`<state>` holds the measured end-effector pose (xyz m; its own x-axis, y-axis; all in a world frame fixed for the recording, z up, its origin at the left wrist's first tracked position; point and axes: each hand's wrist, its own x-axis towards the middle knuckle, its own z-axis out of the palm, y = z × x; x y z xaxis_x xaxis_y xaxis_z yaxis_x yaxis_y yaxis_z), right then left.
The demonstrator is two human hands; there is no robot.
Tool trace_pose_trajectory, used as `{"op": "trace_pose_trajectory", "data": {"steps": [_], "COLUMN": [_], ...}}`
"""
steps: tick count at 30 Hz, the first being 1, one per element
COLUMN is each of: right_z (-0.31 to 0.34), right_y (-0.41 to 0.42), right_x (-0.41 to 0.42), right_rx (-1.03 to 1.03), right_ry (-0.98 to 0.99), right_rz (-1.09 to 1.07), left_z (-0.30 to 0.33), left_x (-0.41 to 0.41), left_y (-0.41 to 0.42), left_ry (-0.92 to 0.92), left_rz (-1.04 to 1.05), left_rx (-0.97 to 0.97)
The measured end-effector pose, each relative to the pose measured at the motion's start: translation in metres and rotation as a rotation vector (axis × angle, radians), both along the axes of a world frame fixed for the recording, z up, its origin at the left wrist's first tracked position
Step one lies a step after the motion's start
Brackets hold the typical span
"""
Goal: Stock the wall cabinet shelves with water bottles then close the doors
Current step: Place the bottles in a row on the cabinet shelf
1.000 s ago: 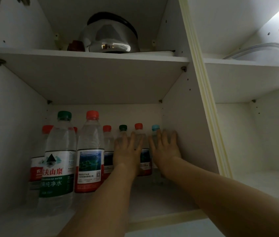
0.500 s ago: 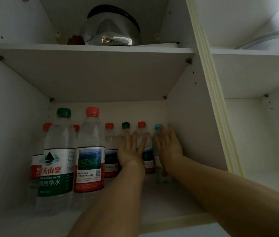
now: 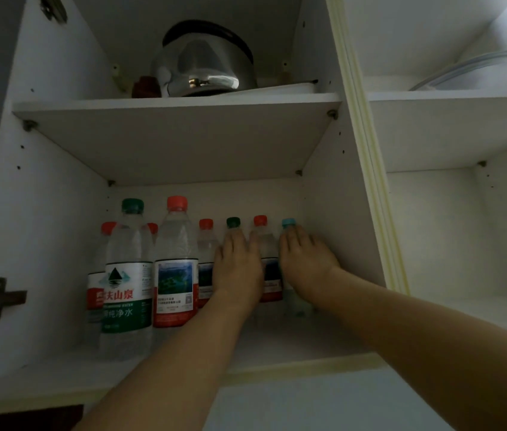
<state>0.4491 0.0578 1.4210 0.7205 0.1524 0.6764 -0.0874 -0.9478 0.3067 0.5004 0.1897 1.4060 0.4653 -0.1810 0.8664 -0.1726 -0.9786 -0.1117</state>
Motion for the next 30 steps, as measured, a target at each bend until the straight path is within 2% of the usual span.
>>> {"op": "trace_pose_trajectory", "data": {"steps": [4, 7, 8, 10, 13, 17, 20, 23, 24, 27, 30], "right_z": [-0.002, 0.003, 0.005, 0.005, 0.002, -0.008, -0.017, -0.025, -0.027, -0.033, -0.039], "right_y": [0.000, -0.002, -0.001, 0.003, 0.021, 0.058, 0.088, 0.112, 0.118, 0.133, 0.144], "right_x": [-0.027, -0.047, -0.053, -0.066, -0.081, -0.087, -0.078, -0.067, -0.064, -0.055, -0.042], "right_rx": [0.018, 0.133, 0.162, 0.236, 0.299, 0.362, 0.484, 0.639, 0.699, 0.835, 0.921], "right_ry": [-0.035, -0.091, -0.107, -0.128, -0.077, 0.036, 0.147, 0.292, 0.329, 0.357, 0.374], "right_rz": [0.070, 0.216, 0.258, 0.374, 0.487, 0.590, 0.649, 0.788, 0.831, 0.880, 0.889], "left_z": [0.005, 0.014, 0.019, 0.026, 0.034, 0.032, 0.014, -0.007, -0.013, -0.023, -0.029], "left_x": [-0.034, -0.072, -0.087, -0.117, -0.151, -0.160, -0.148, -0.132, -0.127, -0.113, -0.098], "left_y": [0.005, 0.005, 0.004, 0.007, 0.028, 0.084, 0.129, 0.167, 0.176, 0.193, 0.198], "left_ry": [-0.222, -0.157, -0.140, -0.183, -0.330, -0.411, -0.304, -0.036, 0.083, 0.361, 0.413], "left_rz": [-0.359, -0.622, -0.714, -0.835, -0.868, -0.687, -0.408, -0.228, -0.254, -0.522, -0.564], "left_rx": [-0.310, -0.582, -0.615, -0.558, -0.460, -0.480, -0.542, -0.641, -0.695, -0.855, -0.790]}}
